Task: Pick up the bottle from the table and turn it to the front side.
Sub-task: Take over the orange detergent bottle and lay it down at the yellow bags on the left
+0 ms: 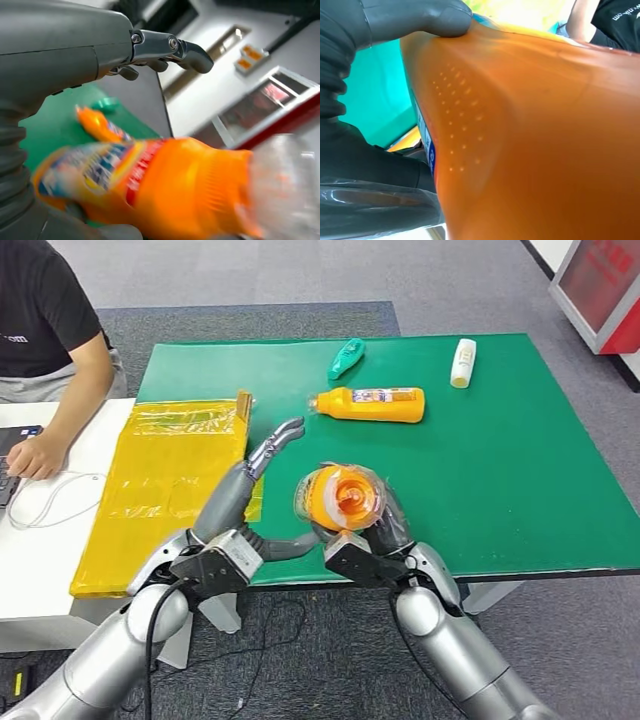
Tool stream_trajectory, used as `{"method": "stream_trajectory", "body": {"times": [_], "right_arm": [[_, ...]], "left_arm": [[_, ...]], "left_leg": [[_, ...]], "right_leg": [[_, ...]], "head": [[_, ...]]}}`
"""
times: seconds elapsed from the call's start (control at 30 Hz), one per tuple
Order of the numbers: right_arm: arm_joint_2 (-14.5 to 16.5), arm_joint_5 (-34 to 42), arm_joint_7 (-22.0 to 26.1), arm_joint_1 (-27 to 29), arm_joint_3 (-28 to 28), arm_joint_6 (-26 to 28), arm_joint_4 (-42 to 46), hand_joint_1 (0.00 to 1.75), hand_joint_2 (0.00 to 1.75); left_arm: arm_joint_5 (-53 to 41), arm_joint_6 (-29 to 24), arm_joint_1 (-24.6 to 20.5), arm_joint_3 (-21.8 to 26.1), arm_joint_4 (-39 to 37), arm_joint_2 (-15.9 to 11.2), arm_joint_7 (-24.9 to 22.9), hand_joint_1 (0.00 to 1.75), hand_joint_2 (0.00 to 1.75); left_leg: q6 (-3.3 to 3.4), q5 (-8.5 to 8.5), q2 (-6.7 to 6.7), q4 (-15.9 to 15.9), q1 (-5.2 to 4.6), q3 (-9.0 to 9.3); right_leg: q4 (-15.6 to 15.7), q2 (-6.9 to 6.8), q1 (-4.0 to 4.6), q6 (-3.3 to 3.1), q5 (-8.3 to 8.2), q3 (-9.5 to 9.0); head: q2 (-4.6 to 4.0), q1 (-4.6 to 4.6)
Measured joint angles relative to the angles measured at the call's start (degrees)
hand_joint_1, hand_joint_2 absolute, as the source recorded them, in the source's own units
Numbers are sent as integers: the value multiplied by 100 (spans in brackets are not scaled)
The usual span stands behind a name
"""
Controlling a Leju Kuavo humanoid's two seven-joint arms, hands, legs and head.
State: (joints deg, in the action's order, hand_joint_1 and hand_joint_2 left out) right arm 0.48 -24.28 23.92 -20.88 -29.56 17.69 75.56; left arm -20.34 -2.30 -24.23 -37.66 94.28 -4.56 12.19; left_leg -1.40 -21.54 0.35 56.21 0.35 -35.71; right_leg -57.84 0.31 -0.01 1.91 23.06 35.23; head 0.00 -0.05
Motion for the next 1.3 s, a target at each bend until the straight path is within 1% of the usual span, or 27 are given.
{"method": "stream_trajectory", "body": {"times": [0.07, 0.3, 0.6, 0.73, 0.97, 1.13, 1.3], "right_arm": [[8, -19, -31, 23, 29, 11, 54, 175, 175], [14, -31, -82, 108, 137, 18, 224, 175, 175], [51, -54, -77, 142, 142, 5, 336, 175, 175], [74, -79, -72, 143, 122, -5, 342, 175, 175], [110, -51, -71, 141, 102, -27, 341, 175, 175], [128, 226, -77, 135, 112, -138, 339, 175, 175], [152, 403, -80, 98, 141, -202, 338, 175, 175]], "left_arm": [[-122, -43, -20, 64, -54, -11, -42, 0, 175], [29, 68, -46, 253, -240, 8, -89, 0, 175], [659, 354, -75, 391, -377, 215, -65, 0, 175], [936, 526, -84, 390, -404, 297, -35, 0, 175], [1096, 641, -119, 348, -405, 357, -10, 0, 175], [1428, 846, -142, 317, -406, 385, -74, 0, 175], [1538, 900, -199, 254, -456, 398, -183, 0, 175]], "left_leg": [[0, 0, 0, 0, 0, 0], [0, -1, 0, 0, 0, -1], [0, 0, 0, 0, 0, -1], [0, 0, 0, 0, 0, -1], [0, 0, 0, 0, 0, -1], [0, 0, 0, 0, 0, -1], [0, 0, 0, 0, 0, -1]], "right_leg": [[0, 0, 0, 0, 0, 0], [1, 0, 0, 0, 0, 2], [0, 0, 0, 0, 0, 1], [0, 0, 0, 0, 0, 1], [0, 0, 0, 0, 0, 1], [0, 0, 0, 0, 0, 1], [1, 0, 0, 0, 0, 1]], "head": [[0, -1], [0, -1], [0, 0], [0, -1], [0, -1], [0, 0], [0, 0]]}}
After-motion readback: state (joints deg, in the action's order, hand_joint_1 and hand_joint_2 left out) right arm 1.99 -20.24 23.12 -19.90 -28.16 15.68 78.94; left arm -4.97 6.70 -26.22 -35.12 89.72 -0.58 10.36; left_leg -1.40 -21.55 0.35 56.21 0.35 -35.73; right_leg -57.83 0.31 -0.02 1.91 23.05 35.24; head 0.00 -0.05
